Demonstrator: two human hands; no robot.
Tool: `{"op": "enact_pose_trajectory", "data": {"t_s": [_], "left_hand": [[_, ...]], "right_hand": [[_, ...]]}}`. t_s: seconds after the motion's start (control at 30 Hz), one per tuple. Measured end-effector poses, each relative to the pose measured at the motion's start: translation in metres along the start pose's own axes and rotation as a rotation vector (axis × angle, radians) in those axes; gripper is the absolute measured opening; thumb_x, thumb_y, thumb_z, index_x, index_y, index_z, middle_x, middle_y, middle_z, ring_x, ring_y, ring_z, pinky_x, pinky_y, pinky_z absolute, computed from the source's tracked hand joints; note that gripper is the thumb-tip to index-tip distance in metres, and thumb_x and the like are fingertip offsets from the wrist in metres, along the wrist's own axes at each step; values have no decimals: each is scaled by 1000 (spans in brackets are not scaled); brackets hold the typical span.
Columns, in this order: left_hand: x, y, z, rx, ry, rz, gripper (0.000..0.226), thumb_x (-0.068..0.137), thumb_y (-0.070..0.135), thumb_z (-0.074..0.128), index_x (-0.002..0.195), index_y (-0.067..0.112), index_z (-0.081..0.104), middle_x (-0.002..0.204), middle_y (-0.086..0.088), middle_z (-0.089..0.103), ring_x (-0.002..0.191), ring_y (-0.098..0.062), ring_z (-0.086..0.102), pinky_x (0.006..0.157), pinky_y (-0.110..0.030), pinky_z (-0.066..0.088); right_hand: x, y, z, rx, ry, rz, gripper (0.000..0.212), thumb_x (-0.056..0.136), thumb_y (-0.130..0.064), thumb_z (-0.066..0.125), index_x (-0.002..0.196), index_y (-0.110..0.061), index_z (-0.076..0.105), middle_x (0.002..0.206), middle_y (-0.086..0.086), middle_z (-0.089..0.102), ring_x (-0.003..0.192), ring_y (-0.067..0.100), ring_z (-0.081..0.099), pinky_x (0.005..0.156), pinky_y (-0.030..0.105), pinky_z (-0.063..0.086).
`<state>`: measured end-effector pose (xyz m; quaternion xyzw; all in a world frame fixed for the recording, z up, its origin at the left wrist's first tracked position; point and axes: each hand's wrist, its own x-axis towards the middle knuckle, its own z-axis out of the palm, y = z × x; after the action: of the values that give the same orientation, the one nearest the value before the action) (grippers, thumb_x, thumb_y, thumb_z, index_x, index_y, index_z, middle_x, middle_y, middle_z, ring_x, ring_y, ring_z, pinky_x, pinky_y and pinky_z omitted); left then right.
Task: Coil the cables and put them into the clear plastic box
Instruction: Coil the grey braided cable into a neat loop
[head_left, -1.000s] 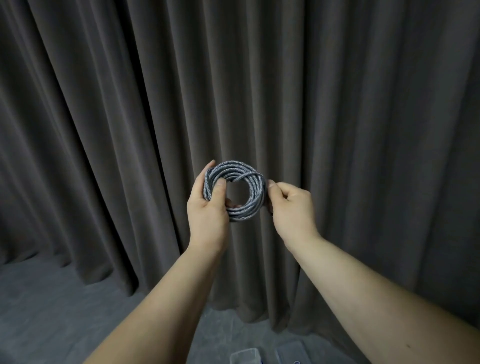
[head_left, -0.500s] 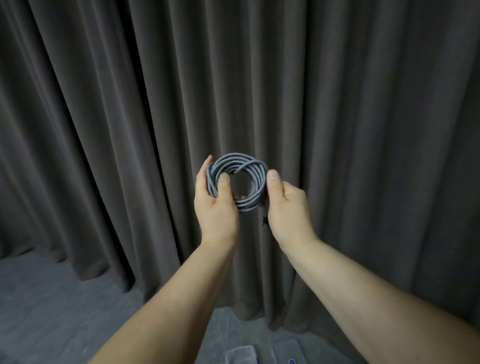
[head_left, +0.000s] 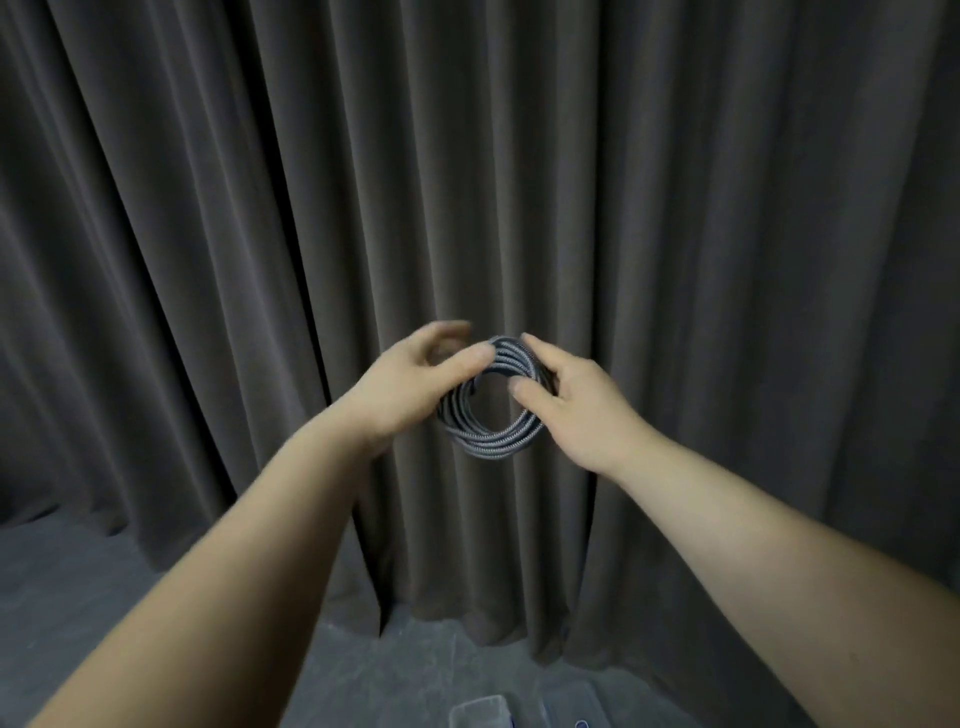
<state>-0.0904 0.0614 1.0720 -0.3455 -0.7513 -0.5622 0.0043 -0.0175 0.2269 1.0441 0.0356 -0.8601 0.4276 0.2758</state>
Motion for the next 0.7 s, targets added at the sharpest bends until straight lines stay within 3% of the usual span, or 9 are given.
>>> {"op": "enact_pose_trajectory", "data": {"t_s": [0.1, 0.17, 0.23, 0.33, 0.43, 0.6, 0.7], "left_hand": [[2, 5, 10, 90, -65, 51, 58, 79, 65, 54, 100, 13, 69, 89, -4, 74, 84, -22, 70, 90, -41, 53], [-2, 3, 22, 73, 62, 106, 47, 91, 55, 50, 86, 11, 66, 67, -5, 64, 62, -19, 61, 72, -39, 52], [-6, -4, 31, 27, 238, 136, 40, 99, 42, 47, 80, 11, 63, 57, -4, 55, 54, -16, 52, 60, -33, 45], [-7, -12, 35, -147, 399, 113, 41, 101, 37, 46, 80, 5, 60, 55, -3, 48, 52, -17, 46, 55, -32, 38], [-6, -13, 37, -174, 413, 127, 39, 101, 37, 45, 75, 9, 56, 54, -3, 48, 52, -18, 45, 55, -32, 37], [-8, -12, 40, -186, 388, 153, 44, 101, 35, 45, 78, -1, 55, 51, 2, 47, 53, -18, 45, 54, -30, 36], [-10, -11, 40, -222, 367, 170, 44, 100, 37, 45, 73, 4, 54, 53, -2, 46, 53, -19, 43, 53, -29, 34]], "right_hand": [[3, -8, -3, -99, -36, -64, 59, 93, -21, 59, 146, -13, 36, 146, 1, 45, 136, 11, 40, 115, 26, 27], [4, -10, -4, -58, -16, -68, 59, 90, -21, 64, 143, -12, 41, 140, 1, 52, 130, 12, 47, 112, 28, 32], [4, -11, -8, 147, -17, -33, 55, 86, -16, 69, 137, -15, 46, 125, 0, 62, 114, 8, 59, 102, 20, 43], [3, -11, -21, 333, 31, 24, 34, 87, -5, 65, 117, -17, 55, 109, 4, 68, 90, 1, 63, 82, 8, 46], [5, -10, -27, 134, 77, 0, 31, 86, 7, 57, 106, -16, 64, 104, 8, 70, 88, 5, 64, 83, 11, 48], [8, -7, -35, -303, 127, -89, 16, 87, -13, 65, 99, -17, 75, 95, -8, 68, 92, 10, 64, 89, 23, 47], [9, -9, -39, -375, 247, -110, 11, 87, -23, 68, 92, -19, 76, 91, -2, 70, 86, 15, 62, 83, 26, 45]]}}
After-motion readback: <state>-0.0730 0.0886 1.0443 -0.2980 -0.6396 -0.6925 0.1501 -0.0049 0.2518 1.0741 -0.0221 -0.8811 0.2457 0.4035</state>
